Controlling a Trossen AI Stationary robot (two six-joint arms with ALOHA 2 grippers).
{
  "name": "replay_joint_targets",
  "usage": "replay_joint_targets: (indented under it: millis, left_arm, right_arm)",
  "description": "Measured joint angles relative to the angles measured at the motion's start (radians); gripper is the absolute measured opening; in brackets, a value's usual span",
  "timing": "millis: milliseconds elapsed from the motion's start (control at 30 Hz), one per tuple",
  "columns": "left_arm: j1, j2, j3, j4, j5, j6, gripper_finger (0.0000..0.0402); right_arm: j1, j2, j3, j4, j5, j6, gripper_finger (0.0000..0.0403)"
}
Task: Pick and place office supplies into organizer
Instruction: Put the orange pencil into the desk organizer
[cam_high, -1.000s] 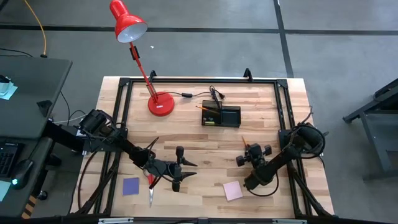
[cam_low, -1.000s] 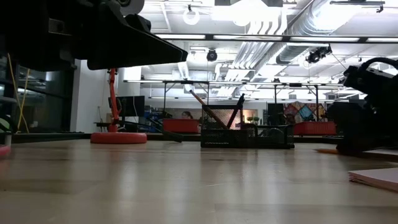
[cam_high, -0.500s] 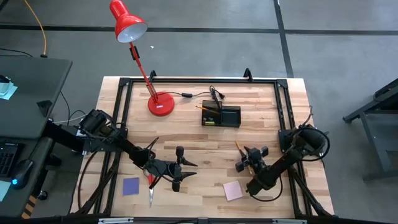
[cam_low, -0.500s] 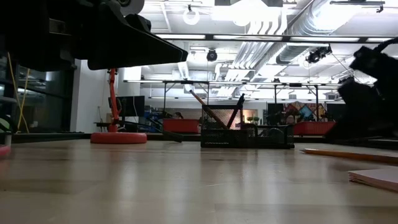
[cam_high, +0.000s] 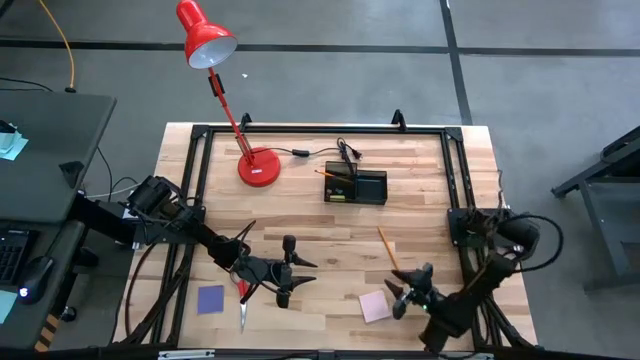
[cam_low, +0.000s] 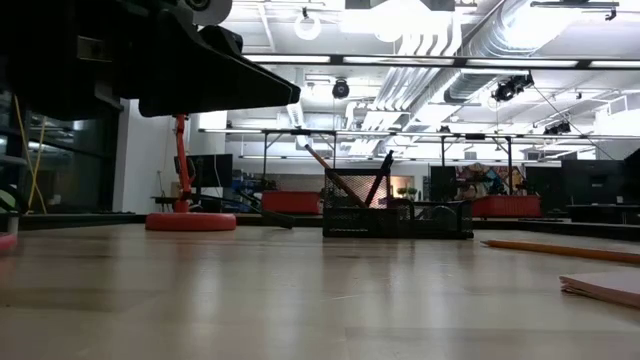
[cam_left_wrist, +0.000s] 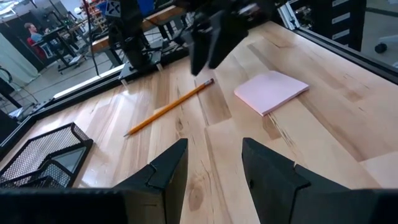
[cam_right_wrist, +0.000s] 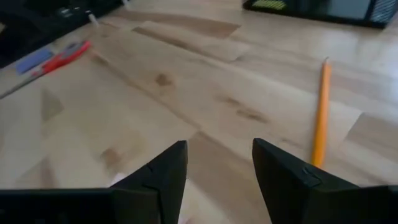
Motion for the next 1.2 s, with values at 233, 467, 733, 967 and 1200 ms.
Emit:
replay_joint_targets:
  millis: [233, 467, 733, 967, 1200]
  left_arm:
    - [0.0, 0.0, 0.0, 0.0, 0.0, 0.0, 0.0143]
    - [0.0, 0.0, 0.0, -0.002, 0.0, 0.0, 0.0143]
    - [0.0, 0.0, 0.0, -0.007, 0.0, -0.002, 0.0143]
    - [0.0, 0.0, 0.0, -0.007, 0.0, -0.003, 0.0143]
    - [-0.001, 0.0, 0.0, -0.007, 0.0, -0.003, 0.0143]
  right_arm:
    - [0.019, 0.051, 0.048, -0.028, -0.061, -0.002, 0.0174]
    - [0.041, 0.107, 0.065, -0.126, -0.074, 0.137, 0.0177]
    - [0.059, 0.24, 0.135, -0.27, -0.129, 0.239, 0.0177]
    - [0.05, 0.352, 0.308, -0.525, -0.159, 0.245, 0.0177]
    - [0.057, 0.366, 0.359, -0.599, -0.154, 0.244, 0.0177]
